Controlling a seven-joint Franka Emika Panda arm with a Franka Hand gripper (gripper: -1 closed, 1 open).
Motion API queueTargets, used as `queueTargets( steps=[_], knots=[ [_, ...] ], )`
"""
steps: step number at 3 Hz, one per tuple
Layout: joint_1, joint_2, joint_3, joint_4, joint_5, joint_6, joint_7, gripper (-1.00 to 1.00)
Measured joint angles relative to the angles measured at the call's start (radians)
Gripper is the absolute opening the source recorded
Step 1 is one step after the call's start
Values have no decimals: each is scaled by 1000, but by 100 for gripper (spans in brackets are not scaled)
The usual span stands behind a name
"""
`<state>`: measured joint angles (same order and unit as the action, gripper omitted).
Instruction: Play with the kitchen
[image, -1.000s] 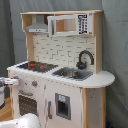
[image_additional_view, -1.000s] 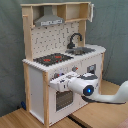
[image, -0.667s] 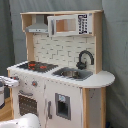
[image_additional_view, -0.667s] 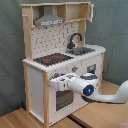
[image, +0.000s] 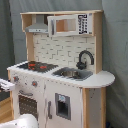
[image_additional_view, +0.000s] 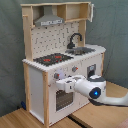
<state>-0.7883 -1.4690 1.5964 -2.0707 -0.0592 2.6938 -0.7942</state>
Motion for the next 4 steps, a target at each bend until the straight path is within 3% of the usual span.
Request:
queueTargets(
  steps=[2, 3, 4],
  knots=[
    [145, 5, -28, -146, 4, -17, 4, 100],
    [195, 4, -104, -192, 4, -53, -3, 100],
    [230, 4, -205, -192, 4, -92, -26, 100]
  ],
)
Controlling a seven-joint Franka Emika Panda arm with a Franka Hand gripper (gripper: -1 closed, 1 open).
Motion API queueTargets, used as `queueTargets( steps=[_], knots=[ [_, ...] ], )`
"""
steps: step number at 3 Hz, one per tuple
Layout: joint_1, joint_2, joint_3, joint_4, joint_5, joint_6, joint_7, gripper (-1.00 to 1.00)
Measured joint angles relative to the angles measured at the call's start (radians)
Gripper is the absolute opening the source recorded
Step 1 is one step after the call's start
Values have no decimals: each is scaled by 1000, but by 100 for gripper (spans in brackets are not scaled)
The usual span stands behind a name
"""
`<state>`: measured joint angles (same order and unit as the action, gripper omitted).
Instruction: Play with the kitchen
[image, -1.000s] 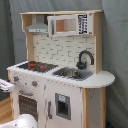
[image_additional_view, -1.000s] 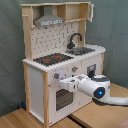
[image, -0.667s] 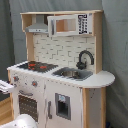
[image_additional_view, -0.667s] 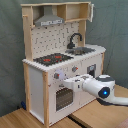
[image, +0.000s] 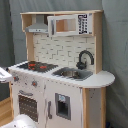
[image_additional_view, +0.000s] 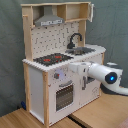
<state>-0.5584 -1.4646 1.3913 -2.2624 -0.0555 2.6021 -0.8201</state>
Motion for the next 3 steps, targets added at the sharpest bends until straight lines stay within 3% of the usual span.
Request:
queueTargets(
  steps=[3],
  knots=[
    [116, -22, -256, 3, -5, -169, -1, 100]
  ],
)
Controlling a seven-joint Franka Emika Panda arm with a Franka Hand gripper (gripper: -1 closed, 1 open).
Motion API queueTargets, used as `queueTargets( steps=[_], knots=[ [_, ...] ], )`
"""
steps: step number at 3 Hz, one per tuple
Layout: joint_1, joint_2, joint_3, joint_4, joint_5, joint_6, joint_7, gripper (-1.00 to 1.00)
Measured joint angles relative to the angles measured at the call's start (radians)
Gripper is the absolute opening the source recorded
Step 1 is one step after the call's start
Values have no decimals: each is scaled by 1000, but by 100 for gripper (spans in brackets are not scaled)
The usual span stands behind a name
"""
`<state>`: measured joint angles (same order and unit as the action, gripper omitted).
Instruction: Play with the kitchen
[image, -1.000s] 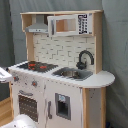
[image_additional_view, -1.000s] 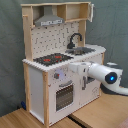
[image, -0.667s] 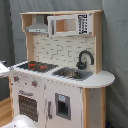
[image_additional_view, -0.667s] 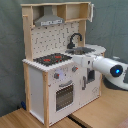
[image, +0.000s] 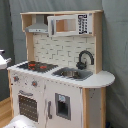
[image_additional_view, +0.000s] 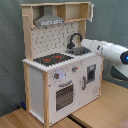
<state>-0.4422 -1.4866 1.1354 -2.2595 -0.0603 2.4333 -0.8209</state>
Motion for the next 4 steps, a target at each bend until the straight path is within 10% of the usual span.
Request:
queueTargets(
  steps=[4],
  knots=[
    [7, -26, -206, 27, -179, -193, 265, 100]
  ],
)
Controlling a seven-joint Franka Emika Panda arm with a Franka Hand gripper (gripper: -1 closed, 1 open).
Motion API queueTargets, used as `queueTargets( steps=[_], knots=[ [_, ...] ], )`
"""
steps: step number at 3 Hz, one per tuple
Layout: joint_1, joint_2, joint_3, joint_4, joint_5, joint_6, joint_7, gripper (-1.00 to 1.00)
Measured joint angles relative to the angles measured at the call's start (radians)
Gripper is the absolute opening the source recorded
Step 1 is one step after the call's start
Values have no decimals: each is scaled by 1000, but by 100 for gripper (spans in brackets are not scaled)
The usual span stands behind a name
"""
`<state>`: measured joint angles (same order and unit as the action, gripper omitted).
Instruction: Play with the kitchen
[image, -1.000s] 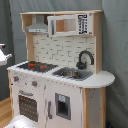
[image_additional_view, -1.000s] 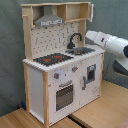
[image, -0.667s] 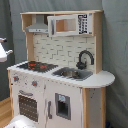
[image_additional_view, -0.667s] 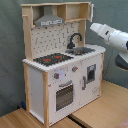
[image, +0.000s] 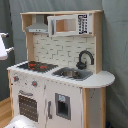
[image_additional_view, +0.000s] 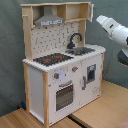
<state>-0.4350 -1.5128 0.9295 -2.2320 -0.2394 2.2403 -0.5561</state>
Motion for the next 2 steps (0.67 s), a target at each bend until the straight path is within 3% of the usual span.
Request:
queueTargets(
  steps=[2],
  knots=[
    [13, 0, -22, -1, -96, -116, 168, 100]
  ],
)
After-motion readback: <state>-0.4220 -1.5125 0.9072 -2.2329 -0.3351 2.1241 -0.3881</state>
